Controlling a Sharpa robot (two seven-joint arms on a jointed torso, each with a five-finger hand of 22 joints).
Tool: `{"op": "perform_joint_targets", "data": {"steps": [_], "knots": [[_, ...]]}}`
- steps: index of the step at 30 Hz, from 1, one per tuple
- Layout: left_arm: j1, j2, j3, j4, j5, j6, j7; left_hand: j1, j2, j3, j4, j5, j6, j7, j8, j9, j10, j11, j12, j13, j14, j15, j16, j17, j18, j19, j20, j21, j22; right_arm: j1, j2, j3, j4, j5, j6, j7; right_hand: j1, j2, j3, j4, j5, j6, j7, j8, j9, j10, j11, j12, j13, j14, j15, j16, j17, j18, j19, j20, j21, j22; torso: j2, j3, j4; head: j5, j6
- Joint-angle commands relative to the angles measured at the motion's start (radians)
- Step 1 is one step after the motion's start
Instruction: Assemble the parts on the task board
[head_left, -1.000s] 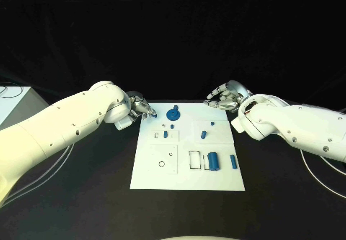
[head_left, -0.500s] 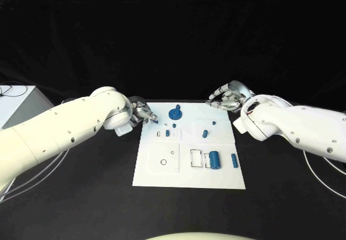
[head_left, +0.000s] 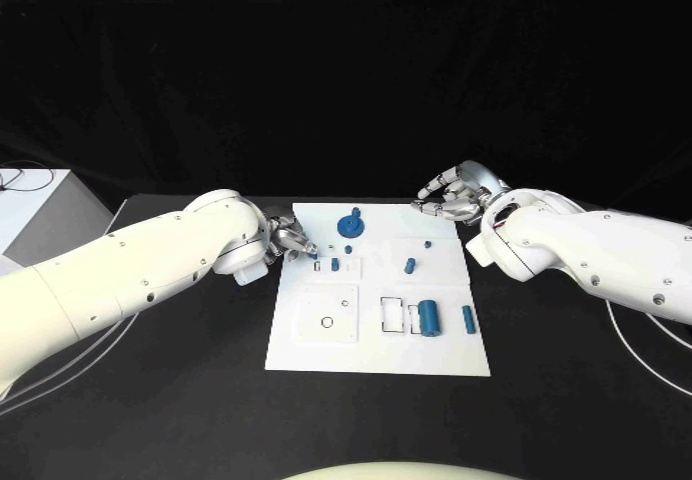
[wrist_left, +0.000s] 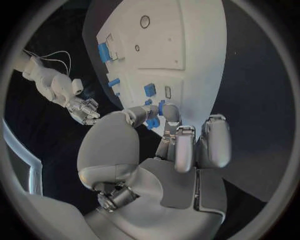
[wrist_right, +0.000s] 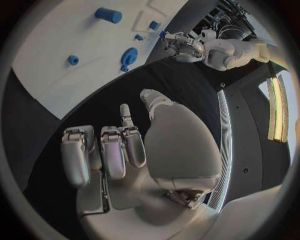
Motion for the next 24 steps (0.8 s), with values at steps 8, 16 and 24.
{"op": "perform_joint_targets", "data": {"steps": [8,16,24], "knots": [[-0.010,0.006,-0.006,0.009,-0.050,0.026,-0.004,-0.001,0.014,0.199,-0.206,0.009,0.025,-0.019,0.003,0.001,0.006,-0.001,0.005,0.002,0.098,-0.007,0.005,0.246,-0.006,0.004,0.000,0.006,0.013,-0.001,0.000,0.000,0.001,-0.006,0.014,0.007,0.001,0.009,0.004,-0.003,0.007,-0.004,0.000,0.007,0.001,0.026,-0.006,-0.001,0.190,0.096,-0.005,-0.007,0.238,-0.003,0.086,-0.002,-0.003,0.230,0.000,0.0009,-0.0005,0.001,-0.006],[-0.012,0.008,-0.008,0.013,-0.064,0.033,-0.005,-0.002,0.014,0.200,-0.207,0.011,0.025,-0.019,0.003,0.000,0.006,-0.001,0.005,0.001,0.098,-0.008,0.006,0.246,-0.005,0.004,0.000,0.006,0.012,-0.001,0.000,0.000,0.001,-0.006,0.014,0.006,0.001,0.009,0.004,-0.003,0.007,-0.004,0.000,0.007,0.001,0.026,-0.006,-0.001,0.190,0.096,-0.005,-0.007,0.238,-0.003,0.086,-0.002,-0.003,0.230,-0.001,0.0017,-0.0005,0.004,-0.010],[-0.013,0.007,-0.008,0.015,-0.071,0.049,-0.006,-0.003,0.015,0.200,-0.208,0.012,0.025,-0.019,0.003,0.000,0.006,-0.001,0.004,0.000,0.098,-0.008,0.006,0.246,-0.005,0.004,0.000,0.006,0.013,-0.001,0.000,0.000,0.000,-0.006,0.015,0.006,0.002,0.009,0.005,-0.003,0.011,-0.005,0.000,0.007,0.001,0.026,-0.006,-0.001,0.190,0.096,-0.005,-0.007,0.238,-0.003,0.086,-0.002,-0.003,0.230,-0.001,0.0014,0.0003,0.004,-0.012]]}}
